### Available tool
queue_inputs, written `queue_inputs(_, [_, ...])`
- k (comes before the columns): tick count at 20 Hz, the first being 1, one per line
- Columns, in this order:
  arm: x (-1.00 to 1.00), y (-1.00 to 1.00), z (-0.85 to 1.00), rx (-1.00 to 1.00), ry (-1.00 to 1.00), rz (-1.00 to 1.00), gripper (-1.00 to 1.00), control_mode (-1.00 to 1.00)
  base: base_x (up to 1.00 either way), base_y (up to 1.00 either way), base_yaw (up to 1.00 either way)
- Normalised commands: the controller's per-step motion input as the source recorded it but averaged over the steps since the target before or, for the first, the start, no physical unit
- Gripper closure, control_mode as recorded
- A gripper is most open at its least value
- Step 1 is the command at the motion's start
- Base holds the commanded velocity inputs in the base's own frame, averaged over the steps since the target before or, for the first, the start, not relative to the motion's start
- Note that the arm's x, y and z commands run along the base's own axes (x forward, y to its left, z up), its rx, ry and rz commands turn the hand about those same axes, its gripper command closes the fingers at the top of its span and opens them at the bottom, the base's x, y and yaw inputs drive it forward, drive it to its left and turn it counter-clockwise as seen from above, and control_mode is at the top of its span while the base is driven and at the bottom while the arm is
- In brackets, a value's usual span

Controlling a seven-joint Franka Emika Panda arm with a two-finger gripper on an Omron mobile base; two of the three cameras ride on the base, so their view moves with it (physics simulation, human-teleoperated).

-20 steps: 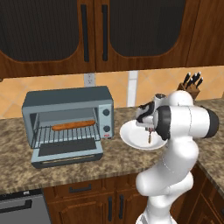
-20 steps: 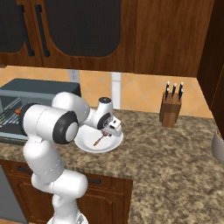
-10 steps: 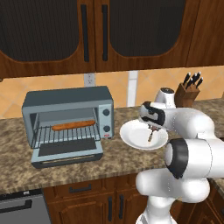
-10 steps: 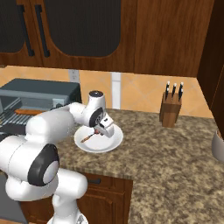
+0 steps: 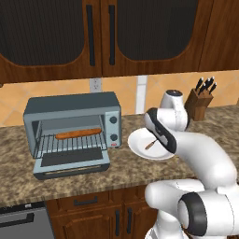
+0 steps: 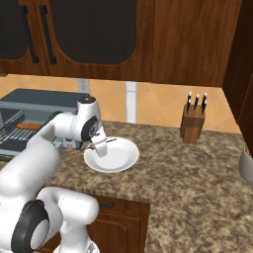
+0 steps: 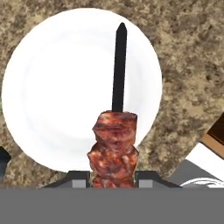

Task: Pick up the kebab skewer and baguette bread, and place them inside the toaster oven. Close the toaster oven door and start by setting the timer.

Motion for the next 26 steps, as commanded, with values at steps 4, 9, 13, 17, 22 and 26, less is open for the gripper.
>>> queue_inputs(4, [-0.4,0.48,0.45,0.08,0.02,-0.29,1.0,-1.0,0.0,0.0,0.0])
queue_inputs(9, [-0.2,0.57,0.28,0.07,0.0,-0.24,1.0,-1.0,0.0,0.0,0.0])
queue_inputs(13, [-0.01,0.63,0.22,0.05,0.0,-0.13,1.0,-1.0,0.0,0.0,0.0])
queue_inputs(17, [0.0,0.64,0.18,0.05,0.0,-0.07,1.0,-1.0,0.0,0.0,0.0])
queue_inputs(22, [0.06,0.63,0.04,0.02,0.0,-0.06,1.0,-1.0,0.0,0.0,0.0])
queue_inputs(26, [0.09,0.66,0.0,0.0,0.0,-0.08,1.0,-1.0,0.0,0.0,0.0])
